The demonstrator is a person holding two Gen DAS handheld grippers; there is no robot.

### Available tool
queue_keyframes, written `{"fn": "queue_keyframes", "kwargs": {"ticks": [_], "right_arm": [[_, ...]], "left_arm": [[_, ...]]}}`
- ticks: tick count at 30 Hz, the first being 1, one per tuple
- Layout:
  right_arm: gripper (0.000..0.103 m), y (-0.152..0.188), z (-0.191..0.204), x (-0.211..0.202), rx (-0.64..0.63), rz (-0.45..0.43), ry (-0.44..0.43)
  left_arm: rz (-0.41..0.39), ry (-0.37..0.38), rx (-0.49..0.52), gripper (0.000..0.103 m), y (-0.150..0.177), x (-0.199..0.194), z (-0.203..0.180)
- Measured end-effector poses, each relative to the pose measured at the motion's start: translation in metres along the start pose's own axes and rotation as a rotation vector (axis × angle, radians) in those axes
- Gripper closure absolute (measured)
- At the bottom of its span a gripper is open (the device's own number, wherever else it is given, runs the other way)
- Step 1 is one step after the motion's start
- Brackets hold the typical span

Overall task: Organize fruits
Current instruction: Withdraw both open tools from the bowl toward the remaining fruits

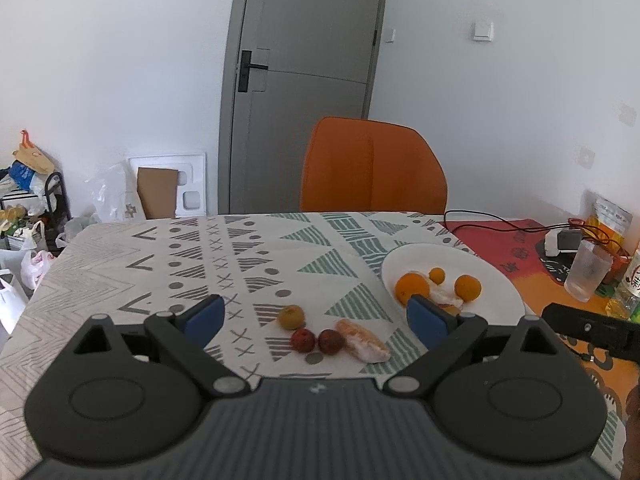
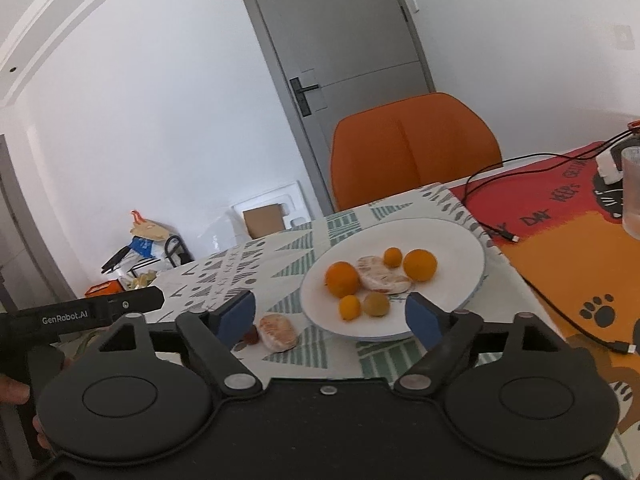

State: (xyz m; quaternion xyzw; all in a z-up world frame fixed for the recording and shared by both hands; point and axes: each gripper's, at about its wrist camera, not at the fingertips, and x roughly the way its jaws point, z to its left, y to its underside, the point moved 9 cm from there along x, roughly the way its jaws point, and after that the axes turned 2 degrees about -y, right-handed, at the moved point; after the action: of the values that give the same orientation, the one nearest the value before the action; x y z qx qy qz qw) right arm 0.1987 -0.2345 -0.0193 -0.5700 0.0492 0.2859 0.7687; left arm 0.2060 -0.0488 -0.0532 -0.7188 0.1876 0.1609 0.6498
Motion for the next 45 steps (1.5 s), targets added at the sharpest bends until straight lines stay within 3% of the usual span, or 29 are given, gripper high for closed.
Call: {"fn": "queue_keyframes", "kwargs": {"ticks": [7, 29, 35, 40, 45], "right_arm": [[0.0, 0.004, 0.01, 0.003, -0.004, 0.015, -0.033], [0.0, 0.03, 0.011, 0.021, -0.024, 0.051, -0.046], [0.003, 0.033, 0.009, 0.035, -0.032, 0.07, -0.045], [0.021, 0.041, 0.009, 0.055, -0.038, 0.12, -0.048], [0.027, 0.044, 0.009, 0.069, -0.036, 0.143, -0.068]], "left_arm": [[0.004, -0.013, -0.013, 0.006, 0.005, -0.006, 0.015], [-0.001, 0.005, 0.004, 0.009, 0.027, 0.006, 0.022], [0.029, 0.015, 0.011, 0.015, 0.03, 0.031, 0.017], [0.082, 0.029, -0.012, 0.028, 0.037, 0.054, 0.016], [0.113, 0.051, 0.001, 0.036, 0.04, 0.07, 0.011]]}}
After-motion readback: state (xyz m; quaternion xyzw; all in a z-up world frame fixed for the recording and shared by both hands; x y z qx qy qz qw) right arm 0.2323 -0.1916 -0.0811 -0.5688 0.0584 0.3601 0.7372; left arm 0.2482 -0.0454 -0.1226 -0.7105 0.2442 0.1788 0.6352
